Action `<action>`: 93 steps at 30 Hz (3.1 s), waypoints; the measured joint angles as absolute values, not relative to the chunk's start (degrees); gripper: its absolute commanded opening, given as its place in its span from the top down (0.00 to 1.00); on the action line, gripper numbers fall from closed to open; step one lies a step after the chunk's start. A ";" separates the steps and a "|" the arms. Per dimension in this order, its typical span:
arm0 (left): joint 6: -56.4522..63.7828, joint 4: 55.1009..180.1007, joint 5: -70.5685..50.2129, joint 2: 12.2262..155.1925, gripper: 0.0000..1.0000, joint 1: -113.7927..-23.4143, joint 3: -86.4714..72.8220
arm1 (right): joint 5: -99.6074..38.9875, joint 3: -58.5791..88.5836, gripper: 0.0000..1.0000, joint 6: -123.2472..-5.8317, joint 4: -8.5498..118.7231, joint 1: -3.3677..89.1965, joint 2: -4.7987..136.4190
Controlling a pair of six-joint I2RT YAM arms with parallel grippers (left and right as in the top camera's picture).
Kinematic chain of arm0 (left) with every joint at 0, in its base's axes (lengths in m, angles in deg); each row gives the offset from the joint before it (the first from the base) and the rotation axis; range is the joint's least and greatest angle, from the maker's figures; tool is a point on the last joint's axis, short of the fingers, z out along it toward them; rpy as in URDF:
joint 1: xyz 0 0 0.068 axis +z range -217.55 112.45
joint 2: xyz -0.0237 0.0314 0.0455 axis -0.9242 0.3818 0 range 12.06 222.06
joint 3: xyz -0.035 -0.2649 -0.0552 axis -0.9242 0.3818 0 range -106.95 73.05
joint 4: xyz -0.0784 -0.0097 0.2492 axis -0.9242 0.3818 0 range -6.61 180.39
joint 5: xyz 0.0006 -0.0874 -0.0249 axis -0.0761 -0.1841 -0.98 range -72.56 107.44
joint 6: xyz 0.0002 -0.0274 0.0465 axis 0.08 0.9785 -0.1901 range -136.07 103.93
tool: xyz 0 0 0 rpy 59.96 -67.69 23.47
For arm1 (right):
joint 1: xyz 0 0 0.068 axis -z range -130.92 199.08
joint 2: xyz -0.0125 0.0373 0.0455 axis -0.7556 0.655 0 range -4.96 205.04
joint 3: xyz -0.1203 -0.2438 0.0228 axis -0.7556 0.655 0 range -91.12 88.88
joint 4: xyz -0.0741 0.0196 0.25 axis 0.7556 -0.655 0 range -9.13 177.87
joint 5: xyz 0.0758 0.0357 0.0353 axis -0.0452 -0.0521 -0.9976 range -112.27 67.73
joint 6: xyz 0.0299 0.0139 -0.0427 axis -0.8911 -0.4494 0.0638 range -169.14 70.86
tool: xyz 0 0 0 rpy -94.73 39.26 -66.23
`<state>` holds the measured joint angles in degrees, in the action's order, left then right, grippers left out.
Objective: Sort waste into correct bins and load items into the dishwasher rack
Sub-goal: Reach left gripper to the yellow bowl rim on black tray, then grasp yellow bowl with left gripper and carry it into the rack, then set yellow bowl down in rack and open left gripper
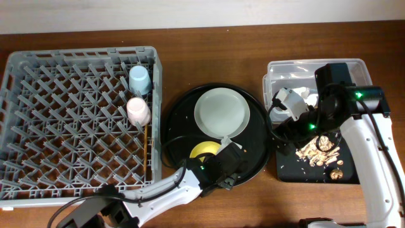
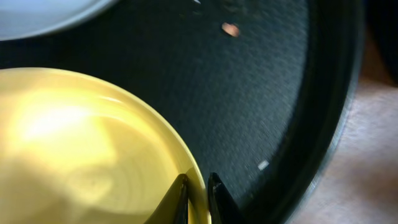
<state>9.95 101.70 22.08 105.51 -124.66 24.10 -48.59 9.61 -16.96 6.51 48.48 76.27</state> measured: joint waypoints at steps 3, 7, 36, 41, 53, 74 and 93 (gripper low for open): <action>10.10 102.44 24.60 105.51 0.87 -124.59 24.10 | -48.59 9.61 0.01 -16.96 6.51 48.48 76.27; 9.97 102.46 26.19 105.27 0.99 -124.61 23.95 | -48.59 9.61 0.01 -16.96 6.49 48.48 76.27; -35.03 157.19 -61.52 87.17 1.00 -47.78 13.13 | -48.37 9.68 0.01 -16.94 6.53 48.59 76.27; -35.62 152.15 -63.22 87.57 1.00 -42.28 22.57 | -48.40 9.68 0.01 -16.94 6.49 48.56 76.27; -35.82 143.12 -64.65 99.83 0.78 -35.52 25.92 | -48.35 9.68 0.01 -16.94 6.53 48.59 76.27; -17.94 149.46 -21.30 78.21 0.99 -53.38 6.27 | -48.37 9.68 0.01 -16.91 6.53 48.56 76.27; -5.53 134.59 6.00 78.26 0.94 -62.69 23.71 | -48.22 9.72 0.01 -16.94 6.51 48.56 76.27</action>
<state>-5.53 134.59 6.00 78.26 -62.69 23.71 -48.22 9.72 -16.94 6.51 48.56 76.27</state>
